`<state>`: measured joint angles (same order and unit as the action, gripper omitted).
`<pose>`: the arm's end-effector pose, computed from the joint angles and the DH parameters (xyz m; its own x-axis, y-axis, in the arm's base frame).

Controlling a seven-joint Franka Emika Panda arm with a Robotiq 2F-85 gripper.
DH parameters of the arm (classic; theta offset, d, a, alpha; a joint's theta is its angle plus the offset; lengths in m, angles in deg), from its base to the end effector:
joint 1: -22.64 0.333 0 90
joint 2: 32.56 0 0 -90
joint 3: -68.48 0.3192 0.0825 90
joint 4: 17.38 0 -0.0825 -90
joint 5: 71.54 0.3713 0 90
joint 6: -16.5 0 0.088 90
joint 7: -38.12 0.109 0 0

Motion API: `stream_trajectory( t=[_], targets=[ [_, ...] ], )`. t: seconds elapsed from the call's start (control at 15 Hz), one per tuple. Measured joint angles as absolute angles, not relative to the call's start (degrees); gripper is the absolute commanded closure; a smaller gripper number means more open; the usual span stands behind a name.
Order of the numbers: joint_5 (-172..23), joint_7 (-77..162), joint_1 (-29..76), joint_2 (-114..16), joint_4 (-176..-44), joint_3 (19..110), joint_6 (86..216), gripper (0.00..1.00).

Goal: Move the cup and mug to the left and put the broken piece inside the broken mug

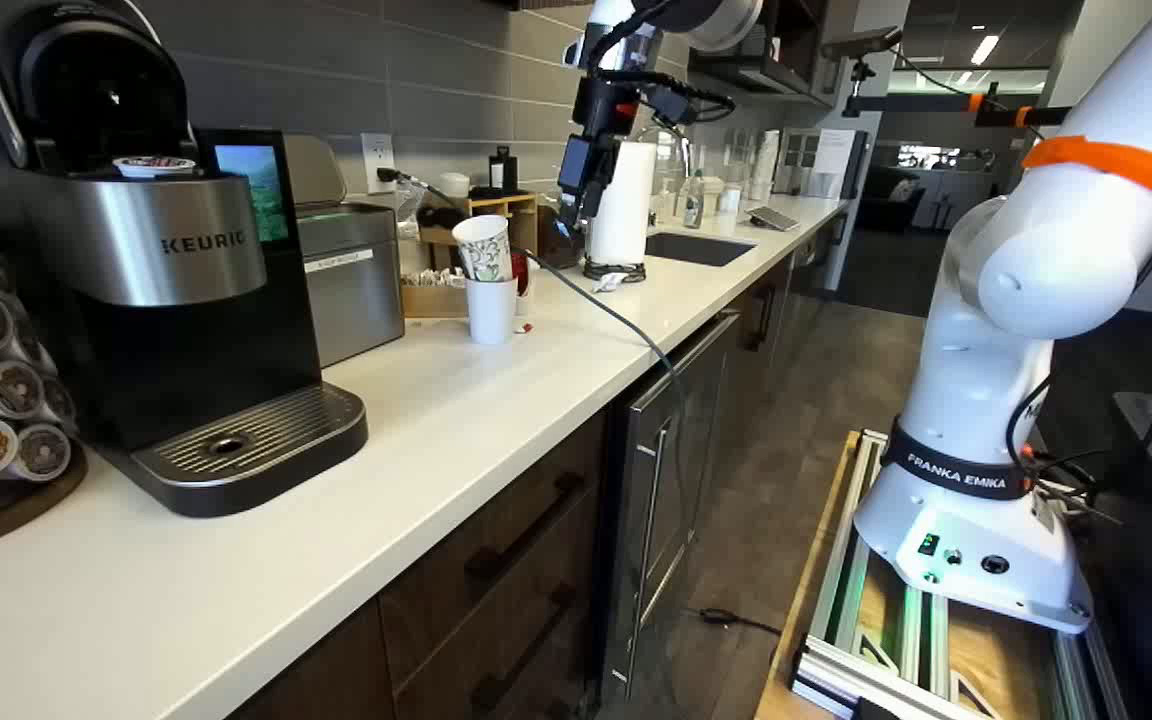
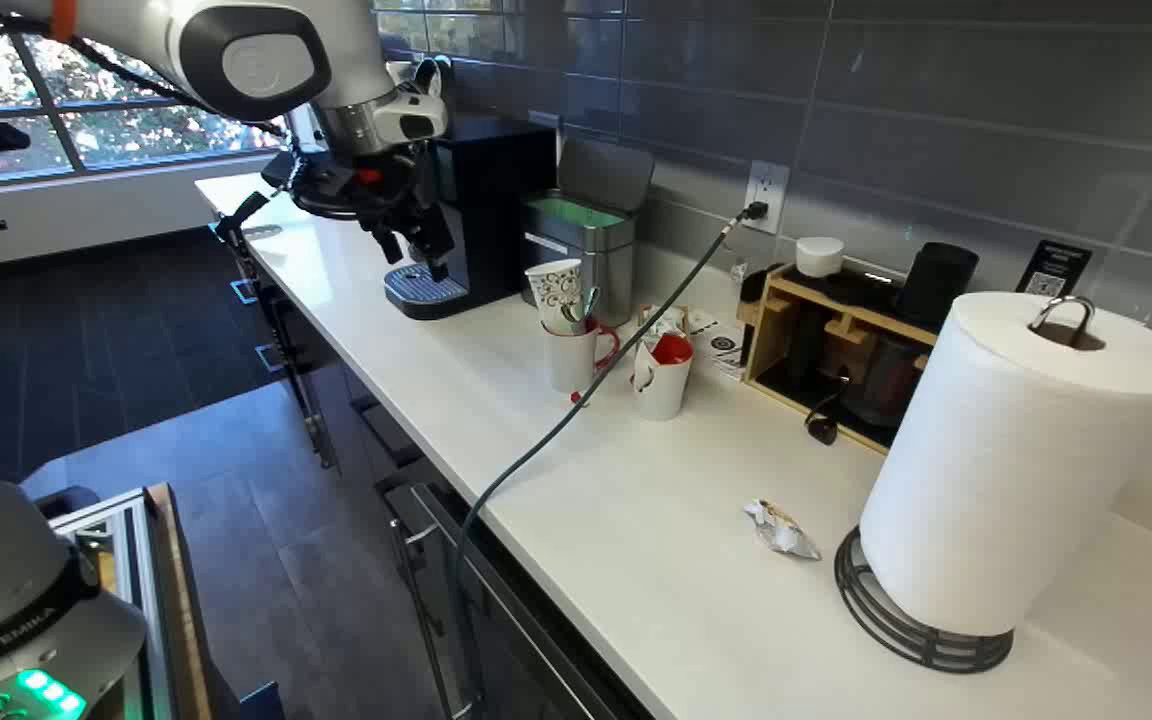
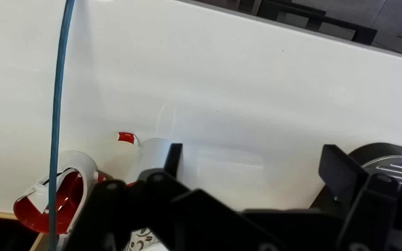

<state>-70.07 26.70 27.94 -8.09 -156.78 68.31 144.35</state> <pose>0.4227 0.0387 0.4895 0.9372 0.2674 0.2238 0.2698 -0.9627 0.0202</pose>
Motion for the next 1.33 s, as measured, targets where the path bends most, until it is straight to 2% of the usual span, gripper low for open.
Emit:
stream_trajectory(
  t=[0.4, 0.8, 1.2, 1.33],
  targets=[
    [-70.02, 26.83, 27.93, -8.10, -156.76, 68.33, 144.34, 0.00],
    [-71.32, 45.12, 24.82, -14.45, -151.30, 71.74, 150.52, 0.00],
    [-90.25, 68.77, 18.72, -26.89, -141.97, 74.76, 158.31, 0.00],
    [-97.54, 76.88, 17.93, -30.09, -138.85, 74.23, 157.43, 0.27]
  ],
)
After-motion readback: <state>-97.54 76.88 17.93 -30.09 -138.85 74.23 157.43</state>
